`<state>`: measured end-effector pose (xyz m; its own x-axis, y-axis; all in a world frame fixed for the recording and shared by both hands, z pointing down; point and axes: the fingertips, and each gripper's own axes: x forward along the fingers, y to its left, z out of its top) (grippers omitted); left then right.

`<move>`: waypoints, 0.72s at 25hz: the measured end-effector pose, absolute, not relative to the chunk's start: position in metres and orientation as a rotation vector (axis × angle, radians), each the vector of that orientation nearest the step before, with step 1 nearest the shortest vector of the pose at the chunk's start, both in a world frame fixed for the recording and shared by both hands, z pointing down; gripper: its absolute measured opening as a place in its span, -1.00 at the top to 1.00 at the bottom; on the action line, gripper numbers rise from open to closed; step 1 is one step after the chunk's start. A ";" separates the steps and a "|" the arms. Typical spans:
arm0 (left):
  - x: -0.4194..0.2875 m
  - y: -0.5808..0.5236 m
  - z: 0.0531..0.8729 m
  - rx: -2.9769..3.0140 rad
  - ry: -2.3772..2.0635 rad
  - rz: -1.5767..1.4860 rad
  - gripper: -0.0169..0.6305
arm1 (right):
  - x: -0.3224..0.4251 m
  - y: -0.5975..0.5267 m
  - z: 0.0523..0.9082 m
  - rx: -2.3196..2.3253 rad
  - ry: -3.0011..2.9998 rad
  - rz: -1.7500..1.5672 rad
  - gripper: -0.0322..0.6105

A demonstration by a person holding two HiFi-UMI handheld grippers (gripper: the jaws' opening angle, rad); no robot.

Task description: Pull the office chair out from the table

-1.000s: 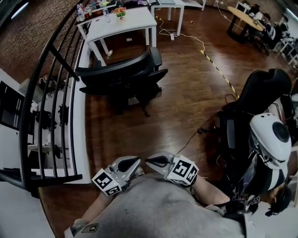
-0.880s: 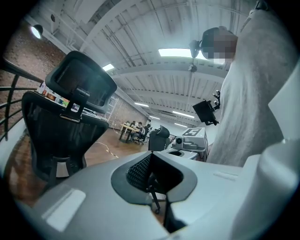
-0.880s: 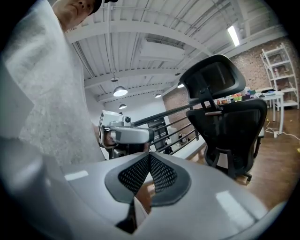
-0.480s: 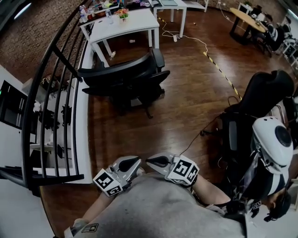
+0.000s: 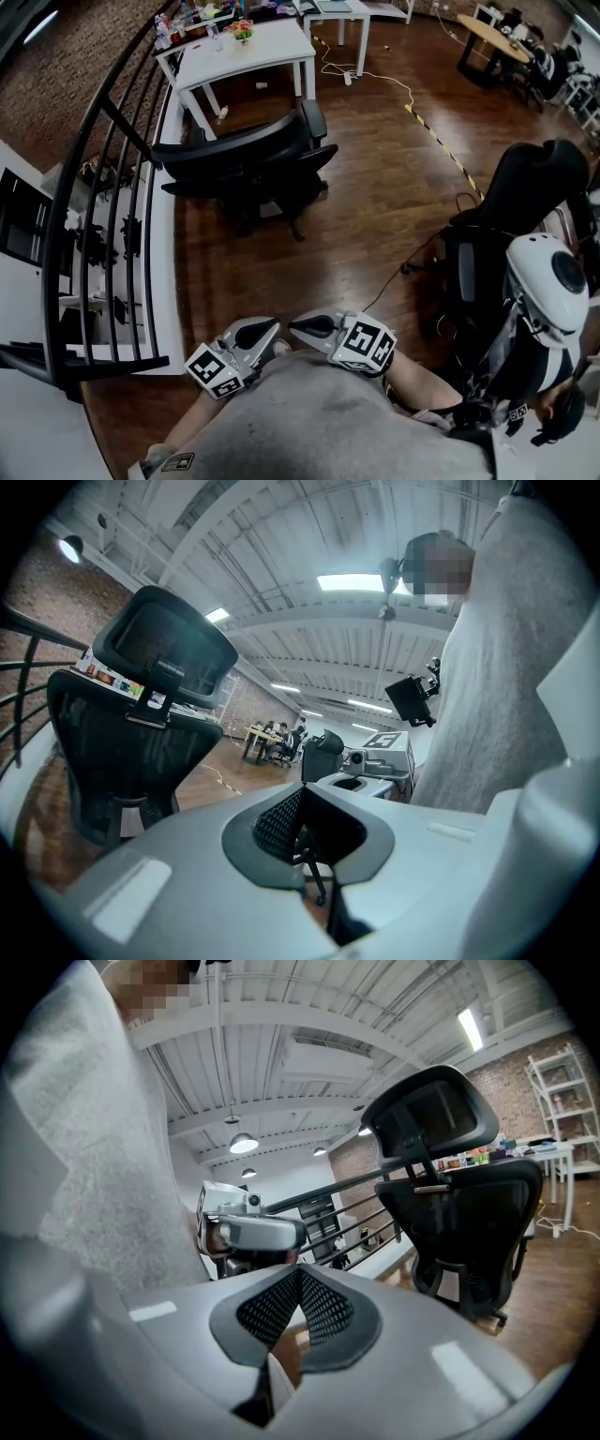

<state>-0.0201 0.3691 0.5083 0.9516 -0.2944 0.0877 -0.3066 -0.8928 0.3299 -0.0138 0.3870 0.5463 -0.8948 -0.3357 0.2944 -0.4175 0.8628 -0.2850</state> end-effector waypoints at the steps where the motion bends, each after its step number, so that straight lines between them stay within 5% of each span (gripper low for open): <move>1: -0.020 0.369 0.508 2.759 -0.440 0.050 0.95 | -0.014 0.387 0.546 0.575 -2.800 0.506 0.88; 18: -0.016 0.376 0.506 2.742 -0.463 0.050 0.95 | -0.010 0.393 0.543 0.567 -2.806 0.518 0.88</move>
